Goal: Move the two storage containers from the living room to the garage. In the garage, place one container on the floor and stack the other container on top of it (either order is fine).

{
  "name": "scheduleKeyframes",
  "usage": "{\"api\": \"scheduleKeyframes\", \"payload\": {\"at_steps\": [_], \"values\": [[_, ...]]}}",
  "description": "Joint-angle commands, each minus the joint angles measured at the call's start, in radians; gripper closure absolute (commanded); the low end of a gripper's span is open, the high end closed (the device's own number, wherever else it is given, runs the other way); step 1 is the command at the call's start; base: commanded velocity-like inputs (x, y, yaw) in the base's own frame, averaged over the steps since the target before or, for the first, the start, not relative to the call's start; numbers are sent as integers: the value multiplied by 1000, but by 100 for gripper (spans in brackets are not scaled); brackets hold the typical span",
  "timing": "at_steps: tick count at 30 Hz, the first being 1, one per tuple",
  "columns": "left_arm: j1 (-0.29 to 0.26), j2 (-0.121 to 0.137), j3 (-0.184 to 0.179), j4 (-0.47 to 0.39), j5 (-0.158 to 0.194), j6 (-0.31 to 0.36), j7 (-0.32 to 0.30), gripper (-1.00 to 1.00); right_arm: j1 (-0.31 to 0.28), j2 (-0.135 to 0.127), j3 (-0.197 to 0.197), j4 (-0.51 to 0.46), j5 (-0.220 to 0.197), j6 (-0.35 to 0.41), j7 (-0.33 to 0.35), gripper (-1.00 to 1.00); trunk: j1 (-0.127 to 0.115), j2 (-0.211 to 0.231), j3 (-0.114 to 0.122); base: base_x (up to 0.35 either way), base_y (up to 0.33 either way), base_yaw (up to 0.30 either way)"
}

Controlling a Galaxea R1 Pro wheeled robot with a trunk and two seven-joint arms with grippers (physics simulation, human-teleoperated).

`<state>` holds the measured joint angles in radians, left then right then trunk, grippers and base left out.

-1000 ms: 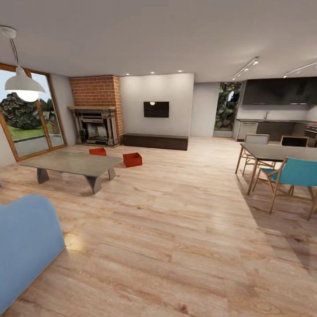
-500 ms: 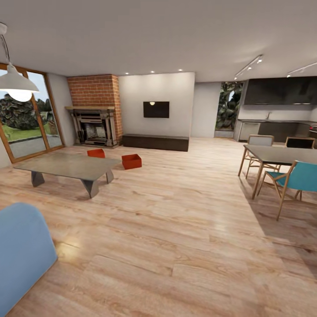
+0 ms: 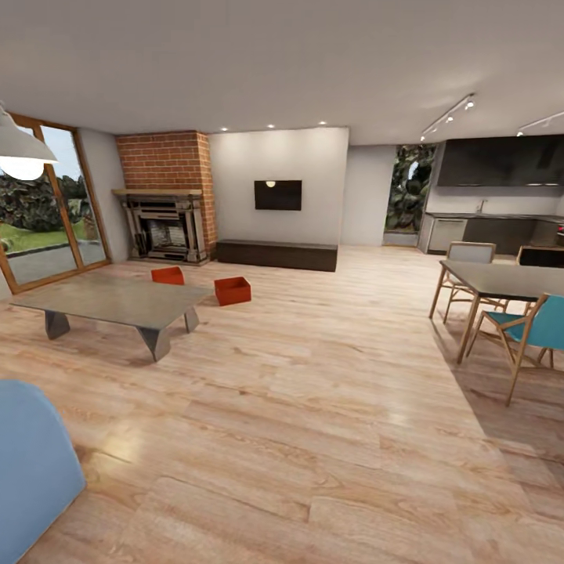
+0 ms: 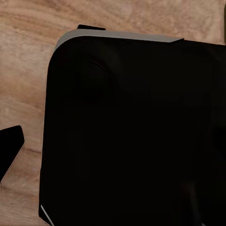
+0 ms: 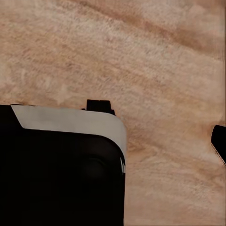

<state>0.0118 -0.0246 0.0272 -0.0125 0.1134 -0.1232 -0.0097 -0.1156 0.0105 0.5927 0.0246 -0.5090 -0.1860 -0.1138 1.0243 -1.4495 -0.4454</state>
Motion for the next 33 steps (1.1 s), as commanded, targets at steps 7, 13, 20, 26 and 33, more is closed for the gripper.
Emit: {"api": "scheduleKeyframes", "payload": {"at_steps": [7, 13, 20, 26, 33], "values": [[0, 0, 2, -1, 9, -3, -1, -100, -1, 1, 7, 3, -15, -7, -1, -100, 1, 0, -1, 322, 0, -2], [0, 1, 2, -1, 9, -5, -1, -100, -1, 2, 7, 3, -18, -7, -1, -100, 1, 0, -1, 322, 0, -52], [0, 1, 2, -1, 8, -5, -1, -100, -1, 0, 7, 3, -20, -6, -1, -100, 1, 0, -1, 322, 0, -3], [0, 2, 2, -1, 9, -6, -1, -100, -1, -2, 7, 3, -19, -6, -1, -100, 1, 0, -1, 322, 0, 0], [0, 2, 2, -1, 13, -9, 0, -100, -1, -2, 7, 3, -18, -6, -1, -100, 1, 0, -1, 322, 0, 0]]}}
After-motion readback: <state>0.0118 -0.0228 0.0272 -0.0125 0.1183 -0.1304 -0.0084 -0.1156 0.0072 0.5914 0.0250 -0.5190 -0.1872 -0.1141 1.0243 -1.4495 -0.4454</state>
